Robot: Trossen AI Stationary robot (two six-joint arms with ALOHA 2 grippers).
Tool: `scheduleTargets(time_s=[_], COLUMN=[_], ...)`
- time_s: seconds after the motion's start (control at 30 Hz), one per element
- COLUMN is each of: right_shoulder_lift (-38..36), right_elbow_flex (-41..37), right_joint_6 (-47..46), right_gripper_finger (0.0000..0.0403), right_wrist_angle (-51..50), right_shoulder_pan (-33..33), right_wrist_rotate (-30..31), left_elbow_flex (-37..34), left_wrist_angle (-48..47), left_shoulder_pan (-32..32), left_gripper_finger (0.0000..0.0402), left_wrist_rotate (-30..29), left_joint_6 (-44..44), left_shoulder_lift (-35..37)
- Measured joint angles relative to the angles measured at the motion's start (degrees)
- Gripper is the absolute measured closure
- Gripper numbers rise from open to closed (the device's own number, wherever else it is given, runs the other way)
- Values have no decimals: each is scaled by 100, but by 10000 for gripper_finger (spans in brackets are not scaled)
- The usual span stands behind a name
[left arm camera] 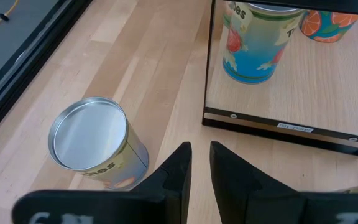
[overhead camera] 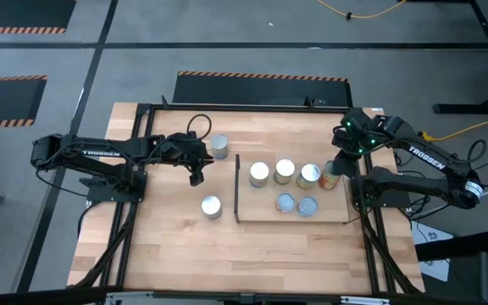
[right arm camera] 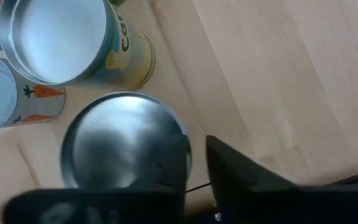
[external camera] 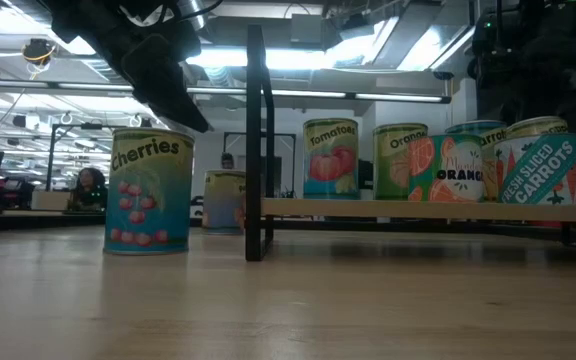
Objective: Pick and place cans onto a shelf
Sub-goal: Put the canned pineapple on the shelf, then put the canned peaches on the shelf
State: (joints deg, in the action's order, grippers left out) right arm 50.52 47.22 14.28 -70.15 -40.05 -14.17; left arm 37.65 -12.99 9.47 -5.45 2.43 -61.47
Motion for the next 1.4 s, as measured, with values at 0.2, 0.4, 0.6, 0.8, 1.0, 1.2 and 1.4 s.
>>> scheduleTargets(time_s=[0.2,0.4,0.6,0.8,1.0,1.2,1.4], right_shoulder_lift=[-2,-4,-4,2,-4,-2,-4], right_elbow_flex=[0,0,4,148,533,799,1108], right_joint_6=[42,140,192,193,138,122,121], right_gripper_finger=[248,224,225,226,224,226,225], right_wrist_angle=[0,-13,-8,-142,-234,-235,215], right_shoulder_pan=[-2,-1,-1,0,0,0,0], right_wrist_rotate=[167,168,250,229,224,205,194], left_elbow_flex=[0,0,0,0,0,1,0], left_wrist_angle=[0,0,0,0,0,0,0], left_shoulder_pan=[-2,-2,-1,-2,-2,-2,-2], left_gripper_finger=[349,349,349,349,349,349,349], left_wrist_rotate=[0,0,0,0,2,0,0], left_joint_6=[-1,0,-2,-1,-2,-1,1], left_shoulder_lift=[0,0,0,0,0,0,0])
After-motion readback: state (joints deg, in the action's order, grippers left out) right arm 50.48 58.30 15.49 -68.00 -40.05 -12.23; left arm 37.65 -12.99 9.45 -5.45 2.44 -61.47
